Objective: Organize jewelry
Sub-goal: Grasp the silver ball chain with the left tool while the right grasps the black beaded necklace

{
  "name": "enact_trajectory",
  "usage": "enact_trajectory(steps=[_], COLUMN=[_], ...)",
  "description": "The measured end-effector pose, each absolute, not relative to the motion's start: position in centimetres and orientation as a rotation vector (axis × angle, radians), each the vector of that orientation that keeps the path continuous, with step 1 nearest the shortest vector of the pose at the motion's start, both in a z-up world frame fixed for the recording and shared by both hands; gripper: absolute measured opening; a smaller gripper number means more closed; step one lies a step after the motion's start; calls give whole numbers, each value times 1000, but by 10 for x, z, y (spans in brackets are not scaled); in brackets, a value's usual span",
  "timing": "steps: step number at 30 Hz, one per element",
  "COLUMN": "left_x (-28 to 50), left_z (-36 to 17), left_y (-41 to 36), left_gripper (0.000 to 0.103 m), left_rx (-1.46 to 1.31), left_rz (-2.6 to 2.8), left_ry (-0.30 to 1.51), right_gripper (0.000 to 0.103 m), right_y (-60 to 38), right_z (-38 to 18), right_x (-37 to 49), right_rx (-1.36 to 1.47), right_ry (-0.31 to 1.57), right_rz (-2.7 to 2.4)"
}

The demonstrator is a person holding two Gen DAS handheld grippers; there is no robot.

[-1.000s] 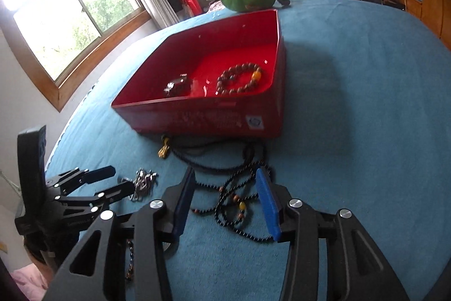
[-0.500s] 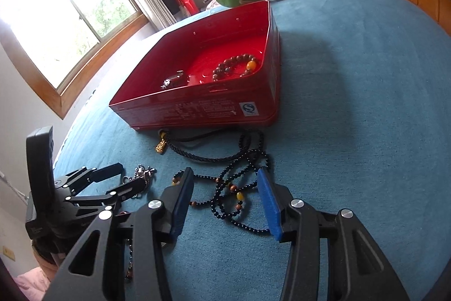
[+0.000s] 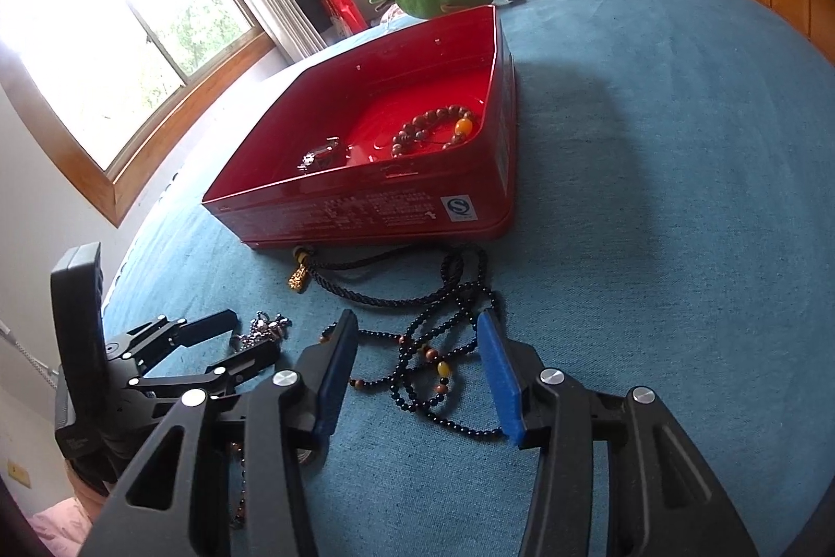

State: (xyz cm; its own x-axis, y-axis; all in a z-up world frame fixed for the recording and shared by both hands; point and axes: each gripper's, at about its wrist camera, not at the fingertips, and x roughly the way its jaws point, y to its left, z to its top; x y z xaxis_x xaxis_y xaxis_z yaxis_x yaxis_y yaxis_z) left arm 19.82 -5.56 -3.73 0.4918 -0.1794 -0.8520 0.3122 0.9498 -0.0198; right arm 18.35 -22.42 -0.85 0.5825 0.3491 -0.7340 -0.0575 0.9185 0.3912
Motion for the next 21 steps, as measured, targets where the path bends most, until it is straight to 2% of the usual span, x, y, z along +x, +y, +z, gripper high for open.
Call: enact_trajectory(steps=[2, 4, 6, 9, 21], left_x=[197, 198, 200, 206, 209], left_z=[-37, -36, -35, -33, -29], left_y=[-58, -57, -54, -44, -30], left_gripper=[57, 38, 25, 16, 13], left_rx=[146, 144, 127, 85, 41], left_rz=[-290, -282, -269, -267, -220], left_ry=[1006, 999, 997, 1005, 996], right_gripper=[48, 48, 48, 48, 48], right_y=[-220, -217, -214, -207, -164], right_z=[-10, -12, -14, -17, -25], right_x=[185, 185, 187, 189, 192], right_rx=[341, 341, 344, 344, 278], right_ry=[931, 940, 950, 966, 1009], right_rz=[252, 260, 265, 288, 358])
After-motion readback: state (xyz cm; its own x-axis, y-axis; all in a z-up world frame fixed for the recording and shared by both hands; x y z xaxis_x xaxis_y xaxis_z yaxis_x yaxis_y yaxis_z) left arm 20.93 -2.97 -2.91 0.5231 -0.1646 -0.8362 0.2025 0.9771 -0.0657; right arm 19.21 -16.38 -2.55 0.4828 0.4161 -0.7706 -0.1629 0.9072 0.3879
